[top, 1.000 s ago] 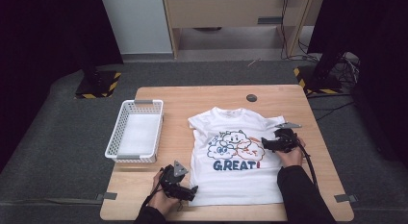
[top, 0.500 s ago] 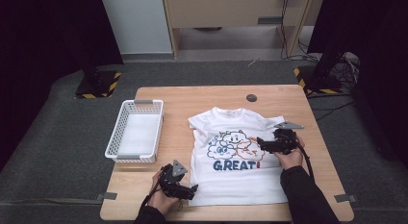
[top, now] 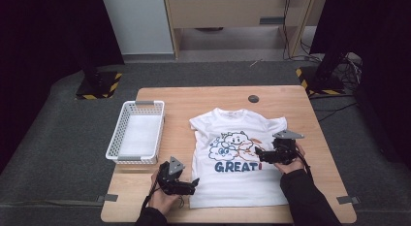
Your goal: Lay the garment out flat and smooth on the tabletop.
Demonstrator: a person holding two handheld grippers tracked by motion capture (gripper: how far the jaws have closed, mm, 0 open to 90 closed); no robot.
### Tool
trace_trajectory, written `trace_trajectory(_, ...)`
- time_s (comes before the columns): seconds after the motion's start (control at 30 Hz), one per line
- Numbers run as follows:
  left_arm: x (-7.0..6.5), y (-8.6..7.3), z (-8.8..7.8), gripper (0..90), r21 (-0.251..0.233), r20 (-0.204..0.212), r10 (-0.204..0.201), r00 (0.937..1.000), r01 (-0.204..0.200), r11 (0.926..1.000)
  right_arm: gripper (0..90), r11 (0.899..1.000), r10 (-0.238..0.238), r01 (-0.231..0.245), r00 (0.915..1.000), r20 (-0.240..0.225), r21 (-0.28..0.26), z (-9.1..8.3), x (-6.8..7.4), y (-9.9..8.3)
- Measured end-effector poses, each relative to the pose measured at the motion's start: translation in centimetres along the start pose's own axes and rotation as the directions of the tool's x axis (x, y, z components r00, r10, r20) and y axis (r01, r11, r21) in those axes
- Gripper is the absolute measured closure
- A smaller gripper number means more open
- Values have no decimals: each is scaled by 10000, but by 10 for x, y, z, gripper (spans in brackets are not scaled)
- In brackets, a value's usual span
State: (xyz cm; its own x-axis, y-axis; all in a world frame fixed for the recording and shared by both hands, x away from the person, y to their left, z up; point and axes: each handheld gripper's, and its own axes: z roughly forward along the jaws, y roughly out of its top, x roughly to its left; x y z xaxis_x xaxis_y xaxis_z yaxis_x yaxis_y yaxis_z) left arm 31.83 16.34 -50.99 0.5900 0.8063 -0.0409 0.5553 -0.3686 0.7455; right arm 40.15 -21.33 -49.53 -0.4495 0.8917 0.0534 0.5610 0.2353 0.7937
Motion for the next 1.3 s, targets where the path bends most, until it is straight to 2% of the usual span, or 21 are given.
trace_trajectory(0.13, 0, 3, 0, 43, -34, 246, -143, 9996, 144, 9999, 36, 9999, -132, 133, 9999, -58, 52, -3, 4, -3)
trace_trajectory(0.23, 0, 7, -1, 43, -133, 208, -120, 9997, 123, 9998, 29, 9987, -346, 354, 9992, -223, 356, -3, 10, -8)
trace_trajectory(0.43, 0, 14, 2, 45, -237, 297, -235, 9993, 242, 9994, 26, 9974, -470, 494, 9978, -463, 524, -7, 15, -13)
trace_trajectory(0.57, -1, 21, 4, 48, -474, 267, -246, 9993, 259, 9985, 24, 9959, -619, 661, 9958, -676, 624, -11, 18, -18)
trace_trajectory(0.8, 6, 35, 7, 48, -725, 63, -360, 9993, 364, 9967, 18, 9950, -639, 693, 9951, -757, 714, -20, 15, -29)
trace_trajectory(0.93, 10, 39, 9, 49, -711, -101, -405, 9991, 396, 9967, 19, 9952, -591, 651, 9949, -820, 726, -24, 13, -33)
trace_trajectory(1.03, 17, 44, 11, 49, -728, -329, -477, 9983, 452, 9963, 18, 9929, -753, 828, 9933, -881, 849, -28, 13, -38)
trace_trajectory(1.13, 20, 47, 12, 51, -873, -388, -582, 9975, 546, 9947, 19, 9912, -781, 876, 9923, -958, 994, -30, 14, -41)
trace_trajectory(1.3, 25, 57, 15, 53, -853, -544, -610, 9967, 562, 9948, 19, 9863, -961, 1093, 9895, -1081, 1234, -30, 17, -46)
